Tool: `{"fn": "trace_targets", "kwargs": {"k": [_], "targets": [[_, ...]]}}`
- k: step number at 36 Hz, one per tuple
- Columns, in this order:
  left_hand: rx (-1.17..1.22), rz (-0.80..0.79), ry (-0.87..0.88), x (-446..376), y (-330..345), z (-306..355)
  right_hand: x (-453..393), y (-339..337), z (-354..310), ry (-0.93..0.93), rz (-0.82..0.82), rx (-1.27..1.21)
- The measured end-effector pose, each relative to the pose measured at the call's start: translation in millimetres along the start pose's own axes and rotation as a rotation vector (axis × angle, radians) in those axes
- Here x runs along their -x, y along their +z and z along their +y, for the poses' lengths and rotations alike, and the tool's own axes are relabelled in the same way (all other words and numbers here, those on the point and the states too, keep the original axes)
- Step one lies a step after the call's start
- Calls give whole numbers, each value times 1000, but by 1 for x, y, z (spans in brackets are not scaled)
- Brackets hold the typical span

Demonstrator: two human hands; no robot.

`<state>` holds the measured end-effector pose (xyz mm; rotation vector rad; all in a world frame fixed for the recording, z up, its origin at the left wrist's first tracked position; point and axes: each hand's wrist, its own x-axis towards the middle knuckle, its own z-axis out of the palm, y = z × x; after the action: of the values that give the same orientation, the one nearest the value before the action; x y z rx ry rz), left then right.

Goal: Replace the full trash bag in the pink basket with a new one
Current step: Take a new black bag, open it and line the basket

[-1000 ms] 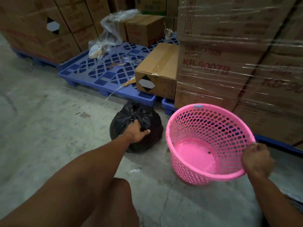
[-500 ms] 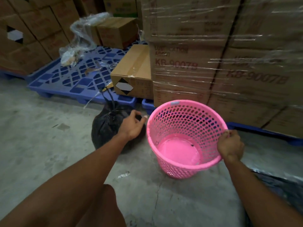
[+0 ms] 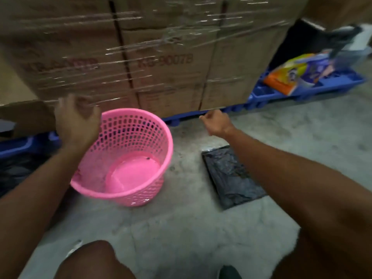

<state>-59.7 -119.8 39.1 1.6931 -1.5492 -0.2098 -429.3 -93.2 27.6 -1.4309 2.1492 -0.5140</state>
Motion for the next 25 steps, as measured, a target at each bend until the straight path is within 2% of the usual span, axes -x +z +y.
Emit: {"fn": "trace_targets", "kwargs": {"k": [7,12,14,18,21,25], "targets": [[352,-311,283,17,68,158,-8,-105,67,99,11,16],[341,-548,297,74,149,199,-21,-115,157,208,49,-2],[319,-660,195,103,182,190,-23,-106,198,254,46,5],[208,-904,-179,186,267,144,-22,-81,302,370,11,24],[152,-1009,-500,251,299,128,-10,-62,362,454,-2,60],[125,-1097,-837,317,327,112,5,-34,423,578,-3,49]]}}
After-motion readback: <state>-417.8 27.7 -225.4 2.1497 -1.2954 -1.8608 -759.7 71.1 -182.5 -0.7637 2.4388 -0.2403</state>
